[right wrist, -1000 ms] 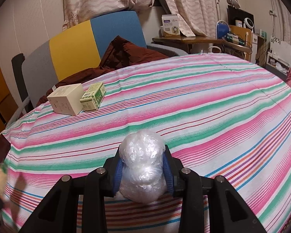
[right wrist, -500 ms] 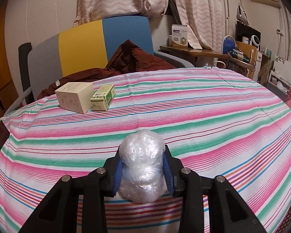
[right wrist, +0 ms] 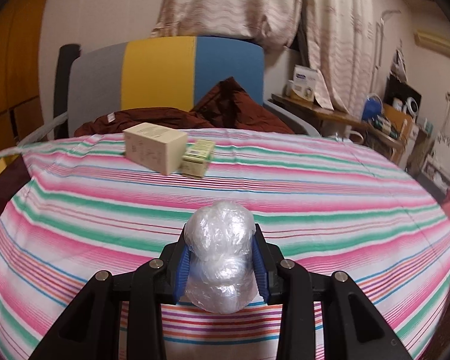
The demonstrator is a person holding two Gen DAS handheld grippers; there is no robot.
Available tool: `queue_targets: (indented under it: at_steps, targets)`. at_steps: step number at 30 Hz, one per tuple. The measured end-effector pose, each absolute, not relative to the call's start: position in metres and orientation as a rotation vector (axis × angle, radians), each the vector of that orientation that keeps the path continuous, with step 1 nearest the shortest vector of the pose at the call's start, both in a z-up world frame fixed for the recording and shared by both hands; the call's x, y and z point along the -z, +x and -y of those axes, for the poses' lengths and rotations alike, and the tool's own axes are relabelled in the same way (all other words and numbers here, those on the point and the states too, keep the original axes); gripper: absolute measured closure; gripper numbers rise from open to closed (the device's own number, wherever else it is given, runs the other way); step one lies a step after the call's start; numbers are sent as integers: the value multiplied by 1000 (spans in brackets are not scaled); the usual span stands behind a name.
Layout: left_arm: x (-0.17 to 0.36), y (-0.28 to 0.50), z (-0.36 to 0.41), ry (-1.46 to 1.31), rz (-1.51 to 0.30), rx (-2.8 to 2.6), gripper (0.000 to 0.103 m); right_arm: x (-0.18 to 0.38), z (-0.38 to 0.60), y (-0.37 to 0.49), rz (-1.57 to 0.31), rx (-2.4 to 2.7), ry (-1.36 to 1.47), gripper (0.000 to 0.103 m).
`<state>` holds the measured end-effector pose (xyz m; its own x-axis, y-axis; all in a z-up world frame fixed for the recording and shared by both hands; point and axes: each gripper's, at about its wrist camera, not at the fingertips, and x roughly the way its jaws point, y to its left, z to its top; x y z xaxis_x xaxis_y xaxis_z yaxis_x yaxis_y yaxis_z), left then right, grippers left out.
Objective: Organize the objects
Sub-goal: 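Carry the cracker pack over the gold tray and release it with the left tool, then lower the clear plastic bundle into the gold tray and open the right tool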
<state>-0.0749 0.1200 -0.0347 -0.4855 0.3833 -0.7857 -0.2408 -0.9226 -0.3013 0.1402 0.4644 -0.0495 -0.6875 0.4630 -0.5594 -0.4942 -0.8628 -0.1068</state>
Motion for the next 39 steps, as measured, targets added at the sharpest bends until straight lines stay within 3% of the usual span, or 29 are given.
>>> queue_targets:
  at_steps: [5, 9, 15, 23, 29, 35, 39]
  targets:
    - [42, -85, -125, -1384, 234, -2398, 52, 51, -457, 136, -41, -2498, -820, 67]
    - [31, -76, -124, -1277, 250, -2458, 20, 52, -459, 136, -49, -2500, -814, 67]
    - [8, -33, -114, -1023, 240, -2505, 3, 52, -455, 133, -22, -2501, -828, 67]
    - [-1, 27, -97, -785, 71, -2587, 0, 43, -434, 132, -172, -2578, -851, 67]
    - [6, 45, -81, -785, 48, -2582, 0, 33, -397, 115, -337, -2711, -887, 67]
    - [0, 51, -49, -751, 126, -2663, 0, 12, -334, 93, -344, -2929, -944, 67]
    - [-8, 40, -20, -768, 276, -2732, 0, -1, -283, 81, -300, -3080, -987, 67]
